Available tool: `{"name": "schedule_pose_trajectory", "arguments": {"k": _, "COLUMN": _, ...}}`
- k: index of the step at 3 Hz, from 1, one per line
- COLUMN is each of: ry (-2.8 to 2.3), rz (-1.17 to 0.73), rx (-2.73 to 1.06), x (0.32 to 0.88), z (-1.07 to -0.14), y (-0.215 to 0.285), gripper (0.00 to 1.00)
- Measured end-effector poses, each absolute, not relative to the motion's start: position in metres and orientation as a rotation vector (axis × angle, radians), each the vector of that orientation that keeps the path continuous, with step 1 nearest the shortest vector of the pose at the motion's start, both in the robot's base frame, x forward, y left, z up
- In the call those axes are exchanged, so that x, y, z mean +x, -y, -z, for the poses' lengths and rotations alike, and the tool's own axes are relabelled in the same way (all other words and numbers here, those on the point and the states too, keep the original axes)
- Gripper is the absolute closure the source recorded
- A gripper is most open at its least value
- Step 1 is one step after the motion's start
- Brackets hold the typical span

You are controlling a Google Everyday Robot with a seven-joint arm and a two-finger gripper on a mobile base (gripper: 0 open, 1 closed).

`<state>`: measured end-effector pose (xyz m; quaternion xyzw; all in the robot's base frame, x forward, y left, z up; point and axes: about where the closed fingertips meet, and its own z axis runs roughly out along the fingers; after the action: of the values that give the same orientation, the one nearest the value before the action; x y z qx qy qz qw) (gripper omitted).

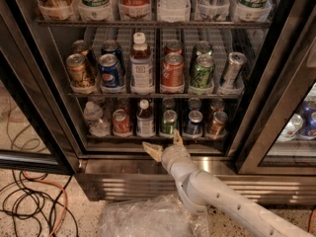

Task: Pick green can from bottom shelf of fridge

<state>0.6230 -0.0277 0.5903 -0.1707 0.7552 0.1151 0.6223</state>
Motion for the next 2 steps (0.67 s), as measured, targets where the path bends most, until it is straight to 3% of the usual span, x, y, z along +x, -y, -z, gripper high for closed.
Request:
{"name": "schedule_pose_trajectory", "arguments": {"k": 1, "ry": -1.729, "rz": -0.259, "rx": -0.389, "x": 0.6265, "z": -0.5919, "y": 0.0298, "gripper": 0.01}}
{"name": "schedule_pose_trajectory", "arguments": {"k": 2, "ry": -1.729, "rz": -0.259, "rx": -0.389, "x": 0.6266, "z": -0.5919, "y": 0.0298, "gripper": 0.00}}
